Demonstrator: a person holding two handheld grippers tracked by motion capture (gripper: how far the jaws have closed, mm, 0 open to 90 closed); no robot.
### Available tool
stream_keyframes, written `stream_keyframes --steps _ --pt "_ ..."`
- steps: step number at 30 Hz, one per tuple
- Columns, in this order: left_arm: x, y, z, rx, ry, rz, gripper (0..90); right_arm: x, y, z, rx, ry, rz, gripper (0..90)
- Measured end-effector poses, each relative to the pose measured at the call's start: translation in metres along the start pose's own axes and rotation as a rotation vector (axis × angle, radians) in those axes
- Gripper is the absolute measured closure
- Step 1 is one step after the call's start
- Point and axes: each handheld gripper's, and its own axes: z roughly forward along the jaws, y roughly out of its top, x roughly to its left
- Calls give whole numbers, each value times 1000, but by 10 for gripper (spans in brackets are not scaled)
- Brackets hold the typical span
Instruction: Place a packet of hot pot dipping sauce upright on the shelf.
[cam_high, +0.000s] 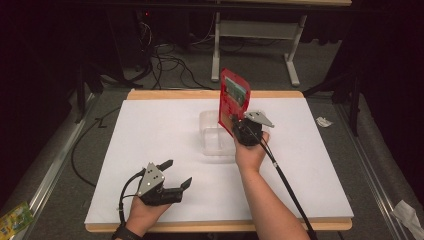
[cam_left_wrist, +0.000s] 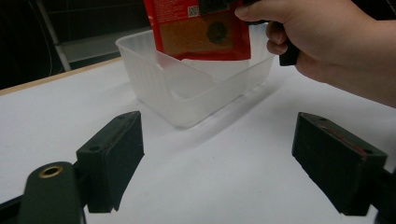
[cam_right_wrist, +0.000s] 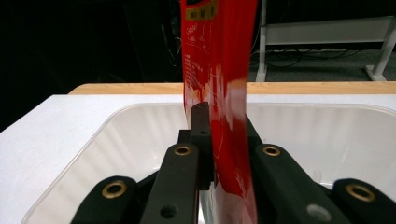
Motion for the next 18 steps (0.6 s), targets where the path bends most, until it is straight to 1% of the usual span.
stream_keyframes --steps 6,12,15,18 --pt "0 0 0 2 -2 -2 173 1 -4 3 -15 -5 -13 851" --pt "0 0 1 1 -3 -2 173 5 -11 5 -7 -11 -14 850" --pt "0 0 1 1 -3 -2 173 5 -15 5 -7 -4 -14 849" --pt "0 0 1 3 -4 1 174 5 -18 5 8 2 -16 846"
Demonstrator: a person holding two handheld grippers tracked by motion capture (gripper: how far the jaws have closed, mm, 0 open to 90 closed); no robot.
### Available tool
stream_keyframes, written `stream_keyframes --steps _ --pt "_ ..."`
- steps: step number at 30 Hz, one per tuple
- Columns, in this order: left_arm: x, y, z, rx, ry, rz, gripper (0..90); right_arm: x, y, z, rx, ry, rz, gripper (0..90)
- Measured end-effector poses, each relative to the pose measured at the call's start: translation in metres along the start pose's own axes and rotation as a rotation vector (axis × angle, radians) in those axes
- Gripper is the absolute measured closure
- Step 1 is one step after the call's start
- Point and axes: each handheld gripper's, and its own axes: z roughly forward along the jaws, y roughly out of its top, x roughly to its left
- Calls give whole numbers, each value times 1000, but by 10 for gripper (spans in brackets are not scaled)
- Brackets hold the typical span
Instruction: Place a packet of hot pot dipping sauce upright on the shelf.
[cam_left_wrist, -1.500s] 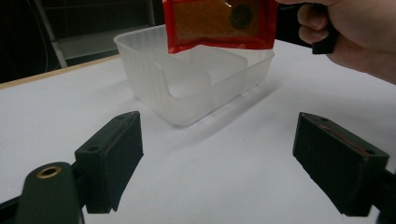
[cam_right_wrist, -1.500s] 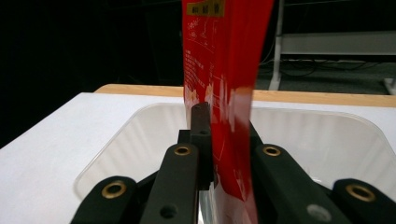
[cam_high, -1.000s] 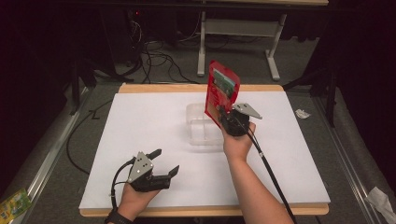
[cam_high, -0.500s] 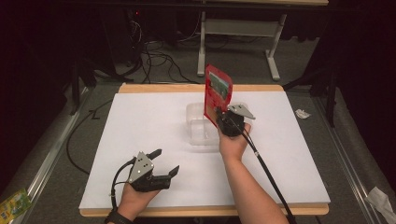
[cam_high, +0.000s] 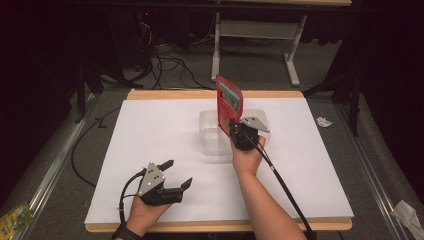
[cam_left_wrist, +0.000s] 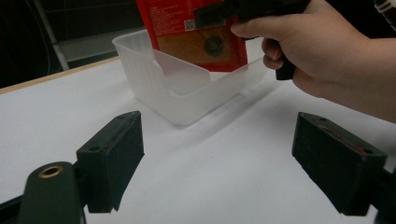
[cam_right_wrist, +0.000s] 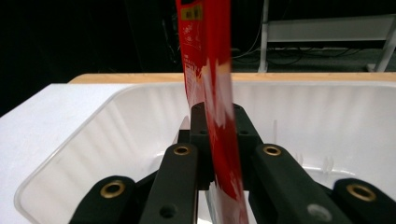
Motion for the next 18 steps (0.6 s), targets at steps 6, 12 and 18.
stream_keyframes --steps 6,12,18 --pt "-1 0 1 5 -3 2 174 -7 -6 0 47 12 4 837" --pt "-1 0 1 7 -7 4 174 -11 -11 -1 52 21 2 836" --pt "-1 0 1 8 -8 4 174 -12 -15 -2 63 29 -7 818"
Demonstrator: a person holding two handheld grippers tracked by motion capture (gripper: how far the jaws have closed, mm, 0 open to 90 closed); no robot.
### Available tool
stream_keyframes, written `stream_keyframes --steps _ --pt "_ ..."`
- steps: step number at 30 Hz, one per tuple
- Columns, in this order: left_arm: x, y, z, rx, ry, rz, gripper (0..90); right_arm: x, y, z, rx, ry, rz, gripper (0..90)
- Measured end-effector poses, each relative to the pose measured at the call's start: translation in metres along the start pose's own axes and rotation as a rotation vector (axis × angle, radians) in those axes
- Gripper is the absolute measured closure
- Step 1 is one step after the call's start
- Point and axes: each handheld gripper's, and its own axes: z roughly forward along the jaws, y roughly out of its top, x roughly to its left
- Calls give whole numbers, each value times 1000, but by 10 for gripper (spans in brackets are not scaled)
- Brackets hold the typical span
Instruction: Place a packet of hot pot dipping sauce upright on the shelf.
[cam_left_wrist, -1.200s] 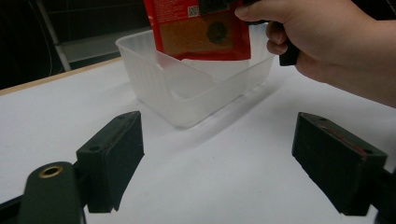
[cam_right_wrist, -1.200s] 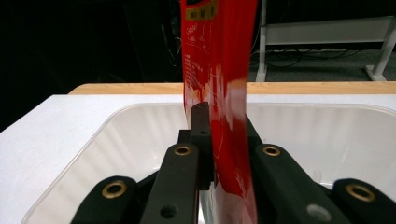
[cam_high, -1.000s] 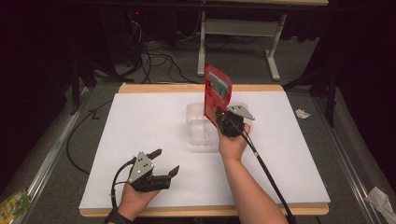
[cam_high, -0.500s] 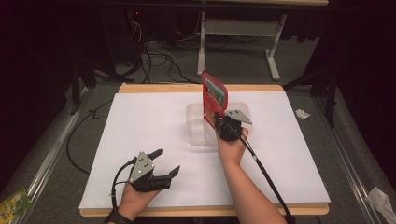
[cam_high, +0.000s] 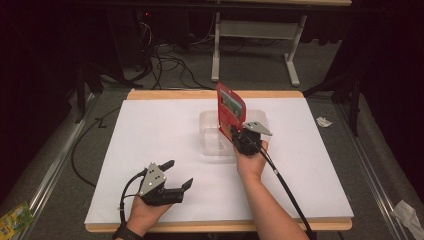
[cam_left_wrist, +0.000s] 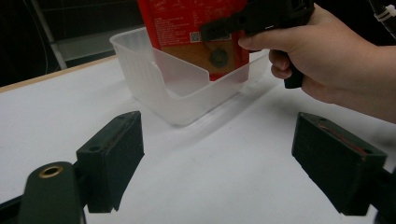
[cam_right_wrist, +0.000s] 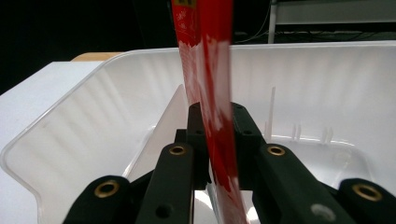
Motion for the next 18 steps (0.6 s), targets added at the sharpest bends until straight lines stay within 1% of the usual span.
stream_keyframes --steps 2,3,4,8,10,11,12,14,16,17,18 --pt "0 0 0 -1 0 0 174 0 0 0 1 5 -2 812" --pt "0 0 0 -2 1 0 174 0 0 0 9 19 -2 780" --pt "0 0 0 -2 1 0 174 0 0 0 9 19 -2 780" --pt "0 0 0 0 0 0 174 0 4 -1 19 46 -17 677" --pt "0 0 0 -1 -1 -1 174 0 6 -3 21 50 -22 633" --pt "0 0 0 -1 -1 0 174 -1 9 -5 17 59 -27 589" --pt "0 0 0 -1 -1 0 174 -1 9 -5 17 59 -27 589" --pt "0 0 1 -2 0 0 174 -2 12 -7 15 69 -28 553" --pt "0 0 1 -3 1 -1 173 -2 17 -10 11 83 -45 500" --pt "0 0 1 -2 1 -1 173 -2 17 -10 11 83 -45 500" --pt "0 0 1 -2 1 -1 174 -2 20 -12 17 98 -58 470"
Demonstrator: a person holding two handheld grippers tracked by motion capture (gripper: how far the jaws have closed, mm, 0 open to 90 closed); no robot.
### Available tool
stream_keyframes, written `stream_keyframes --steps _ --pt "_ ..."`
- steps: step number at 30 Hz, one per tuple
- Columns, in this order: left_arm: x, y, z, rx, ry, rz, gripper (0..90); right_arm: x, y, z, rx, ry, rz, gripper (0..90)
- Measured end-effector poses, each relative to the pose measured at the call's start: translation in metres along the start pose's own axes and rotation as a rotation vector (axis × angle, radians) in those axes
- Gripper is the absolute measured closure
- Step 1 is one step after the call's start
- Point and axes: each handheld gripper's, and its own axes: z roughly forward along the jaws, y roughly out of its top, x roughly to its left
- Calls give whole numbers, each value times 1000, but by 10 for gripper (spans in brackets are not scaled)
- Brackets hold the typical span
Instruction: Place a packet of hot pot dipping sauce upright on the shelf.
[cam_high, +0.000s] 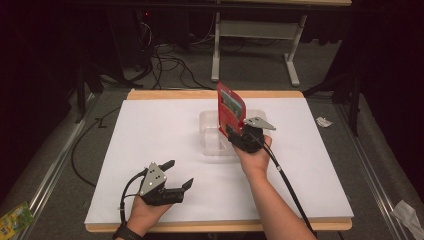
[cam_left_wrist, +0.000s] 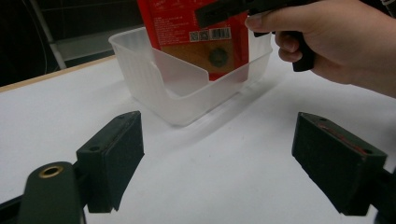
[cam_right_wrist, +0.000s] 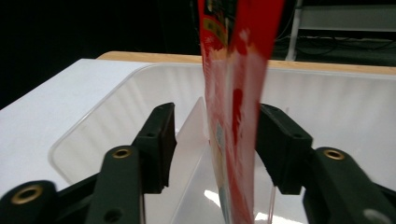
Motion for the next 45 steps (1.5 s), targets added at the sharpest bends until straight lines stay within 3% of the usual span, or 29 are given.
stream_keyframes --steps 2,7,16,20,26,29,36,39,45 --pt "0 0 0 1 -1 0 174 1 1 -1 5 6 -4 460" --pt "0 0 0 2 0 0 174 3 8 -8 26 40 -45 314" --pt "0 -1 0 6 -1 -3 173 -1 12 -25 36 74 -60 214" --pt "1 -1 0 6 0 -9 173 -2 12 -35 26 88 -62 211" --pt "2 -2 1 10 4 -15 173 -9 7 -64 6 113 -72 210" --pt "2 -2 1 17 5 -14 173 -19 1 -86 -11 132 -76 208" --pt "1 -3 3 25 0 -14 173 -37 -12 -119 -20 143 -95 183" --pt "0 -4 4 25 -10 -14 174 -49 -26 -141 3 126 -124 165" --pt "-4 -5 6 35 -17 -14 174 -68 -50 -169 14 102 -126 156"
